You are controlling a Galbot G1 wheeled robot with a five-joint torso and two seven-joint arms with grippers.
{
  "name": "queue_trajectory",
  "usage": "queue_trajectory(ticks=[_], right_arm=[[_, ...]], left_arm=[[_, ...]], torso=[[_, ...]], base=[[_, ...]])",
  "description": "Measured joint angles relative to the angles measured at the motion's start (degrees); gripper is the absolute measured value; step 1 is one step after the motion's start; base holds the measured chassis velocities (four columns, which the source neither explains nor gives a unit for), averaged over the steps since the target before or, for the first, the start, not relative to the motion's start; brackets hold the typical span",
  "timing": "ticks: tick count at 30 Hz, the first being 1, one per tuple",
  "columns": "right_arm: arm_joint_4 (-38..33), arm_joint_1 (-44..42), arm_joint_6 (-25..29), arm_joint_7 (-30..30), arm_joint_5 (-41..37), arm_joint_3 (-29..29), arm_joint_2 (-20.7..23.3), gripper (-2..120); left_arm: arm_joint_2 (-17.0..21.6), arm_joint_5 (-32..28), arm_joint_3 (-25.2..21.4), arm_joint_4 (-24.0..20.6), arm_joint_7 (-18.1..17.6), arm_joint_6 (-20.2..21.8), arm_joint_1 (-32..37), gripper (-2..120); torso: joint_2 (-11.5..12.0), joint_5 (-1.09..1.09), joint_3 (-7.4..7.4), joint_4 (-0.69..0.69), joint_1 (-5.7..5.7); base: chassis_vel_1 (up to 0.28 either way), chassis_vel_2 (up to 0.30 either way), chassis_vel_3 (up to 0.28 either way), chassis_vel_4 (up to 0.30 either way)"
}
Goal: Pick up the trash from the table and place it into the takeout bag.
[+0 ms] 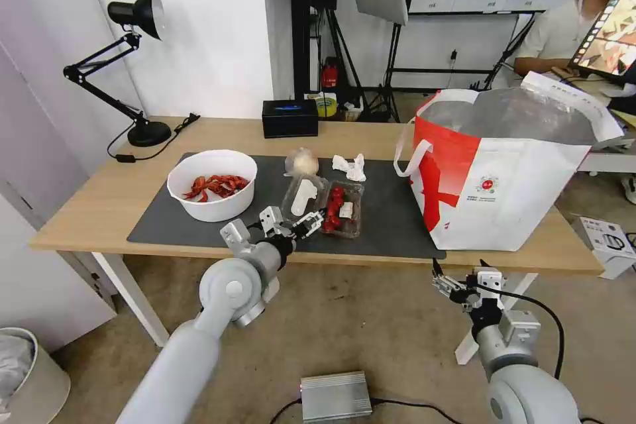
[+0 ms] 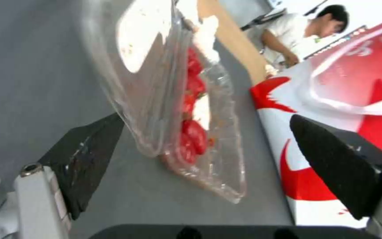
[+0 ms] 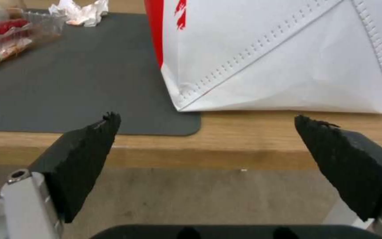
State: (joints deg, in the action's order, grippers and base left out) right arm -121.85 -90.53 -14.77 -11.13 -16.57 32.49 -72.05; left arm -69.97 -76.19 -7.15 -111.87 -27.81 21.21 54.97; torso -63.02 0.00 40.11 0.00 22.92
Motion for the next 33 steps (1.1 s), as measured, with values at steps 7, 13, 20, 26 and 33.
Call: queue_trajectory(ticks=[7,13,20,26,33], right_arm=[[0.4,0.1,0.2,0.1,0.1,-0.2,-0.2,100],[0.5,0.0,0.3,0.3,0.1,0.0,-0.2,100],[-0.3,0.2,0.4,0.8,-3.7,-0.2,-0.2,100],[-3.1,1.5,-0.9,0.9,-16.3,-0.6,0.4,100],[-4.8,3.4,-1.9,1.3,-28.8,-0.5,0.7,100]], left_arm=[[0.5,3.3,0.5,0.1,4.6,-1.9,0.0,100],[0.3,6.0,2.3,1.4,8.5,-3.4,-0.7,100],[0.8,8.2,3.5,1.1,13.0,-4.8,-1.0,88],[1.5,12.7,4.2,1.5,16.1,-5.7,-0.9,69],[2.1,19.1,5.2,3.0,20.1,-7.0,-0.5,44]], torso=[[0.0,0.00,0.00,0.00,0.00],[0.0,0.00,0.00,0.00,0.00],[0.0,0.00,0.00,-0.01,0.00],[0.0,0.00,0.00,0.00,0.00],[0.0,0.00,0.00,0.00,0.00]], base=[[0.000,0.000,0.000,0.000],[0.000,0.000,0.000,0.000],[0.000,0.000,0.000,0.000],[0.000,0.000,0.000,0.000],[0.000,0.000,0.000,0.000]])
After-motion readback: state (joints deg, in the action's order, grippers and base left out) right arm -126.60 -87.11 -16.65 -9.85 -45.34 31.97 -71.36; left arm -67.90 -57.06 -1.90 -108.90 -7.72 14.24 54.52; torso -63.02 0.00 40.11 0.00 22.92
